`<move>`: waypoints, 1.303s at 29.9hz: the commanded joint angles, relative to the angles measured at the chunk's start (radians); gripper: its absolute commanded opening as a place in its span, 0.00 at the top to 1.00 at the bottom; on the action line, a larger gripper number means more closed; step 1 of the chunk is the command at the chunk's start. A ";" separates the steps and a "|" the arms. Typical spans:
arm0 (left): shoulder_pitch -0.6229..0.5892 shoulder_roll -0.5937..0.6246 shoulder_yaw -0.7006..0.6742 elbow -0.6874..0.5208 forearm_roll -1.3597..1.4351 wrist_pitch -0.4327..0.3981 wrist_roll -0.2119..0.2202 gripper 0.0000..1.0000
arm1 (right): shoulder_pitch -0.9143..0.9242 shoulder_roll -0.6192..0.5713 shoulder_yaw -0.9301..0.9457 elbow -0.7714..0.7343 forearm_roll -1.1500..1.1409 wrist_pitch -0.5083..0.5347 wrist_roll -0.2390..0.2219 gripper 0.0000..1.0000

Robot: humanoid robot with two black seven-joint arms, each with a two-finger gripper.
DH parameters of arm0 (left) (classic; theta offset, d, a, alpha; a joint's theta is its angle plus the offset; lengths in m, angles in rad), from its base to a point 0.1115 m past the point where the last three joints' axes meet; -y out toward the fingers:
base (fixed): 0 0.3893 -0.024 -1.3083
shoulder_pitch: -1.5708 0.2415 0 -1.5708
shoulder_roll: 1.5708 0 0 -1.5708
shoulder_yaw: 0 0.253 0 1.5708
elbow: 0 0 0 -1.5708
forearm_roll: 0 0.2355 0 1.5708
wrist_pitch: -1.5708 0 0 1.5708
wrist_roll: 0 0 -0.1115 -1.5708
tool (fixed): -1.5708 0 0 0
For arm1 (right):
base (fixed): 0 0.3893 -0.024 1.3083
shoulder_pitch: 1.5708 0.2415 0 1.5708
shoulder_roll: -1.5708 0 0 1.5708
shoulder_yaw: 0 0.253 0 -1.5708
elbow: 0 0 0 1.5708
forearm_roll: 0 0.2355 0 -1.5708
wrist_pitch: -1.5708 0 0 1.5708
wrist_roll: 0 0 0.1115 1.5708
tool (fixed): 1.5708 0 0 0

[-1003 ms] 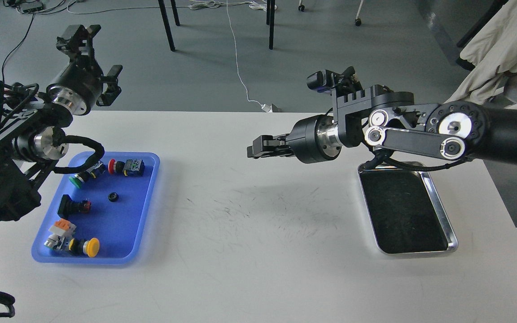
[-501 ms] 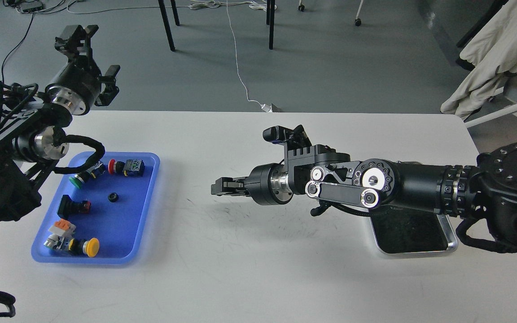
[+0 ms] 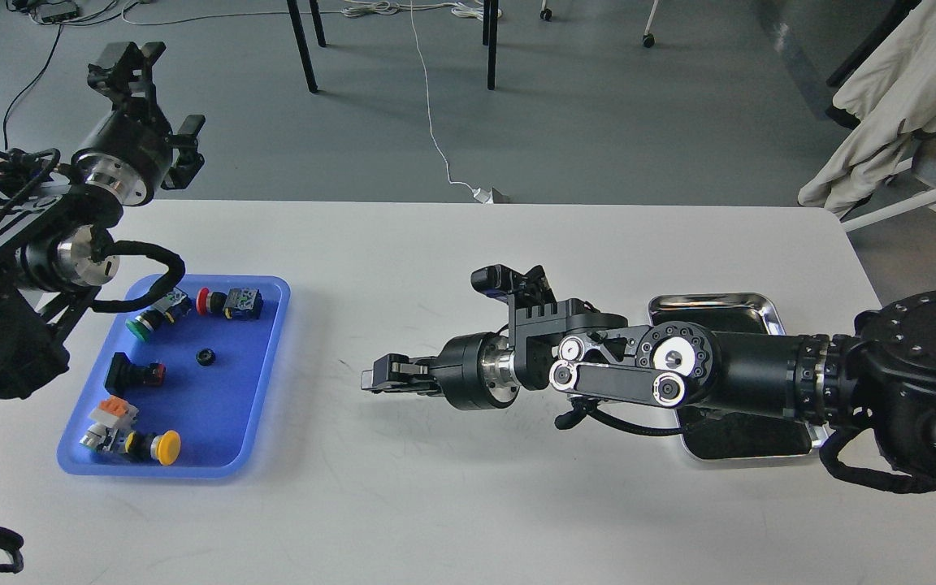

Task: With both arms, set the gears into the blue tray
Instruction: 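Carry the black part toward the table center and release it, then lift and withdraw the right gripper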

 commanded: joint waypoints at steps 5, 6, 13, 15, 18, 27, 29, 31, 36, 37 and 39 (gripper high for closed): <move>0.001 0.005 0.002 0.000 0.001 -0.001 -0.022 0.02 | -0.021 0.000 -0.003 0.005 0.013 -0.004 -0.081 0.96; 0.001 0.005 0.002 -0.002 0.001 -0.001 -0.022 0.02 | -0.024 0.000 -0.003 0.004 0.013 -0.007 -0.097 0.96; 0.002 0.010 0.002 -0.002 0.002 -0.001 -0.022 0.02 | -0.047 0.000 -0.003 -0.002 0.013 -0.012 -0.117 0.94; 0.002 0.010 0.002 -0.002 0.002 -0.001 -0.022 0.02 | -0.049 0.000 -0.003 -0.004 0.013 -0.012 -0.117 0.90; 0.002 0.010 0.004 -0.002 0.002 0.000 -0.022 0.02 | -0.050 0.000 -0.003 -0.007 0.015 -0.014 -0.117 0.71; 0.004 0.007 0.011 -0.002 0.007 0.000 -0.020 0.02 | -0.057 0.000 0.006 -0.013 0.022 -0.049 -0.114 0.09; 0.005 0.004 0.016 0.000 0.010 0.002 -0.020 0.02 | -0.049 0.000 0.033 -0.018 0.022 -0.063 -0.114 0.06; 0.005 0.001 0.016 0.002 0.013 0.002 -0.019 0.02 | -0.044 0.000 0.084 -0.038 0.024 -0.058 -0.114 0.04; 0.005 0.001 0.018 0.003 0.018 0.002 -0.014 0.02 | -0.023 0.000 0.242 -0.078 0.026 -0.047 -0.114 0.03; 0.005 0.002 0.018 0.003 0.022 0.002 -0.013 0.02 | -0.021 0.000 0.277 -0.076 0.030 -0.044 -0.114 0.03; 0.002 0.004 0.018 0.002 0.041 0.002 -0.008 0.02 | -0.023 0.000 0.340 -0.069 0.035 -0.040 -0.112 0.03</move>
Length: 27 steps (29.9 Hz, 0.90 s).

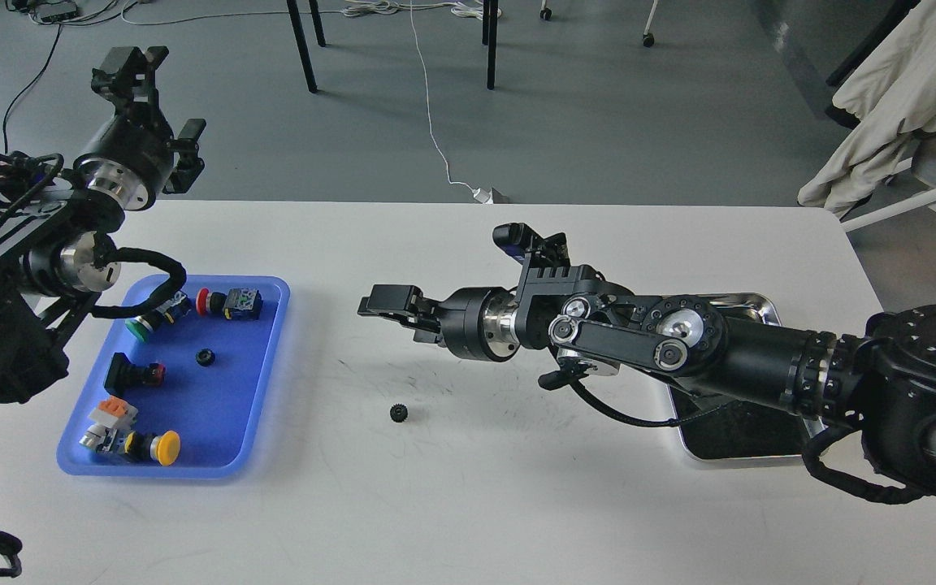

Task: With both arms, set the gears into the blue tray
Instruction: 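Lift and withdraw the right gripper, then reach the left gripper to the black part and grasp it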

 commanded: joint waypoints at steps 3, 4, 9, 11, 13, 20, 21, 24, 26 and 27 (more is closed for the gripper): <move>-0.009 0.007 0.002 -0.004 0.076 0.000 0.008 0.02 | -0.015 -0.021 0.197 0.009 0.011 0.040 0.008 0.03; -0.009 0.008 0.002 -0.007 0.094 -0.002 0.010 0.02 | -0.023 -0.055 0.238 0.012 0.017 0.049 0.009 0.03; -0.008 0.056 0.002 -0.079 0.159 -0.003 0.048 0.02 | -0.107 -0.253 0.477 0.017 0.147 0.155 0.009 0.03; -0.003 0.103 0.003 -0.154 0.163 -0.003 0.086 0.02 | -0.135 -0.329 0.560 0.014 0.221 0.209 0.009 0.03; 0.000 0.145 0.009 -0.241 0.174 -0.002 0.114 0.02 | -0.178 -0.403 0.634 0.008 0.299 0.249 0.009 0.03; 0.000 0.241 0.097 -0.536 0.412 0.100 0.159 0.02 | -0.444 -0.607 0.875 0.020 0.665 0.336 0.014 0.03; 0.002 0.258 0.109 -0.586 0.438 0.106 0.171 0.02 | -0.496 -0.620 0.909 0.023 0.711 0.336 0.014 0.03; 0.005 0.330 0.181 -0.755 0.546 0.129 0.189 0.02 | -0.677 -0.630 1.034 0.022 0.791 0.336 0.024 0.03; 0.003 0.361 0.234 -0.835 0.657 0.129 0.186 0.02 | -0.780 -0.629 1.100 0.022 0.802 0.336 0.041 0.03; 0.005 0.372 0.261 -0.869 0.733 0.129 0.186 0.02 | -0.825 -0.626 1.125 0.017 0.804 0.336 0.050 0.03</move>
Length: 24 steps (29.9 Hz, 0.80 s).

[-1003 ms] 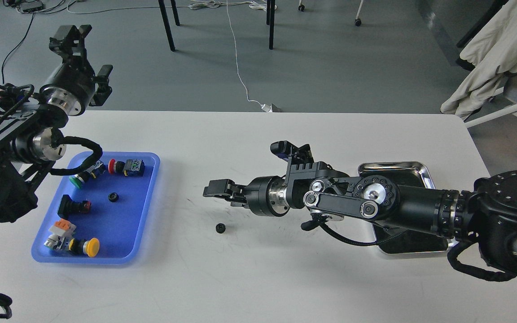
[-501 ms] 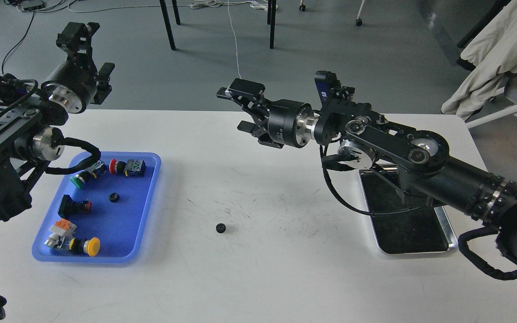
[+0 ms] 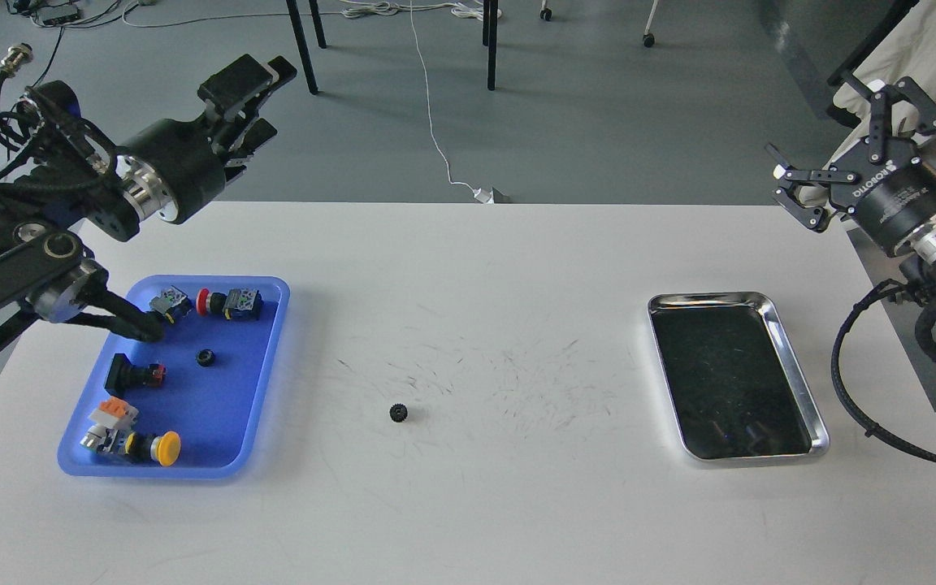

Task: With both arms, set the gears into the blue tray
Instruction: 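Reach the left gripper to the black part and grasp it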

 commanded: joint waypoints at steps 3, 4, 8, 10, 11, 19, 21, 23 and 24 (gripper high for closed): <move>0.001 0.043 0.143 -0.160 0.394 0.003 0.003 0.02 | -0.222 0.005 0.131 -0.012 0.026 0.000 0.052 0.03; 0.004 0.035 0.169 -0.161 0.490 0.003 0.003 0.02 | -0.239 0.007 0.133 -0.010 0.026 0.000 0.061 0.03; 0.025 -0.038 0.236 -0.151 0.820 0.005 0.004 0.02 | -0.246 0.010 0.128 -0.007 0.026 0.000 0.064 0.03; 0.057 -0.065 0.275 -0.146 0.971 0.003 0.007 0.02 | -0.245 0.012 0.128 -0.007 0.026 0.000 0.064 0.03; 0.074 -0.075 0.288 -0.143 1.050 0.003 0.012 0.02 | -0.240 0.015 0.128 -0.007 0.026 0.000 0.062 0.03; 0.229 -0.172 0.290 0.019 1.374 0.034 0.001 0.04 | -0.219 0.013 0.101 0.016 0.008 0.000 0.053 0.04; 0.238 -0.210 0.292 0.070 1.374 0.076 0.001 0.04 | -0.199 0.013 0.068 0.018 0.008 0.000 0.053 0.04; 0.246 -0.236 0.292 0.102 1.374 0.100 0.003 0.05 | -0.177 0.012 0.041 0.016 0.008 0.000 0.053 0.04; 0.255 -0.243 0.290 0.111 1.374 0.101 0.004 0.05 | -0.173 0.013 0.033 0.017 0.008 0.000 0.053 0.04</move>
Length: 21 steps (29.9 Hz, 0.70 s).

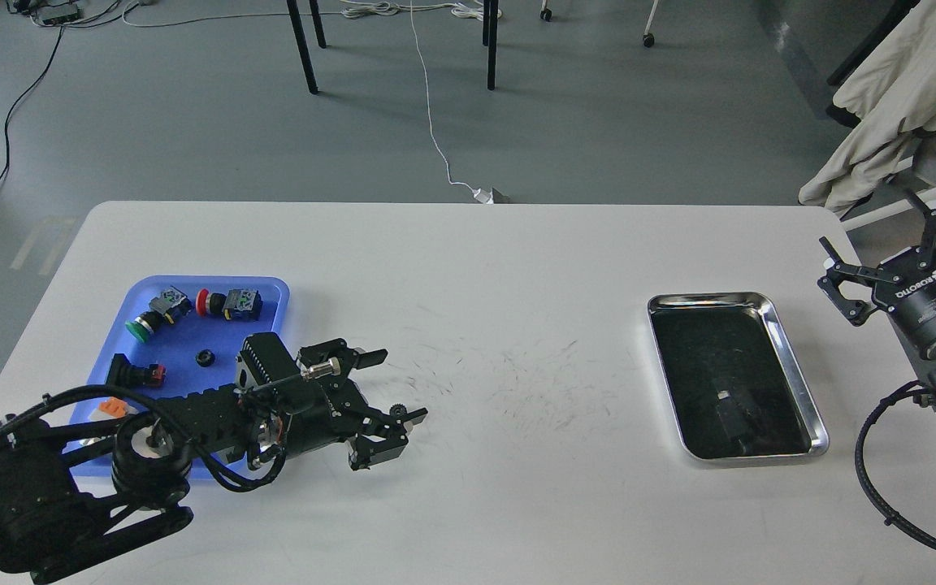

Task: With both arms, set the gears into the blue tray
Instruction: 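Reach the left gripper to the black part and grasp it, then carry the black part into the blue tray and open the left gripper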

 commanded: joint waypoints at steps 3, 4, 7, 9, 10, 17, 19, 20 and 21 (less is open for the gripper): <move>0.032 -0.050 -0.003 0.061 0.001 0.024 0.006 0.06 | 0.025 -0.001 -0.032 0.001 -0.001 0.000 0.000 0.04; 0.032 -0.057 -0.003 0.064 0.001 0.024 0.006 0.06 | 0.025 -0.001 -0.033 0.001 -0.001 0.000 -0.001 0.04; 0.044 -0.061 -0.003 0.071 0.001 0.024 0.006 0.11 | 0.025 -0.002 -0.033 0.001 -0.002 0.000 -0.001 0.04; 0.058 -0.061 -0.005 0.079 0.001 0.026 0.007 0.16 | 0.025 -0.002 -0.033 0.001 -0.001 0.000 -0.001 0.04; 0.060 -0.063 -0.005 0.082 0.001 0.026 0.007 0.18 | 0.025 -0.002 -0.033 0.001 -0.001 0.000 0.000 0.04; 0.095 -0.069 -0.014 0.114 0.001 0.040 0.003 0.36 | 0.023 -0.002 -0.033 0.001 -0.001 0.000 0.000 0.04; 0.104 -0.069 -0.020 0.121 0.001 0.043 0.003 0.45 | 0.025 -0.002 -0.033 -0.002 -0.001 0.000 0.000 0.04; 0.106 -0.069 -0.020 0.122 0.001 0.043 0.003 0.50 | 0.025 -0.002 -0.032 -0.002 -0.001 0.000 0.000 0.04; 0.107 -0.069 -0.018 0.122 0.001 0.041 0.003 0.56 | 0.025 -0.002 -0.032 -0.003 -0.001 0.000 0.000 0.03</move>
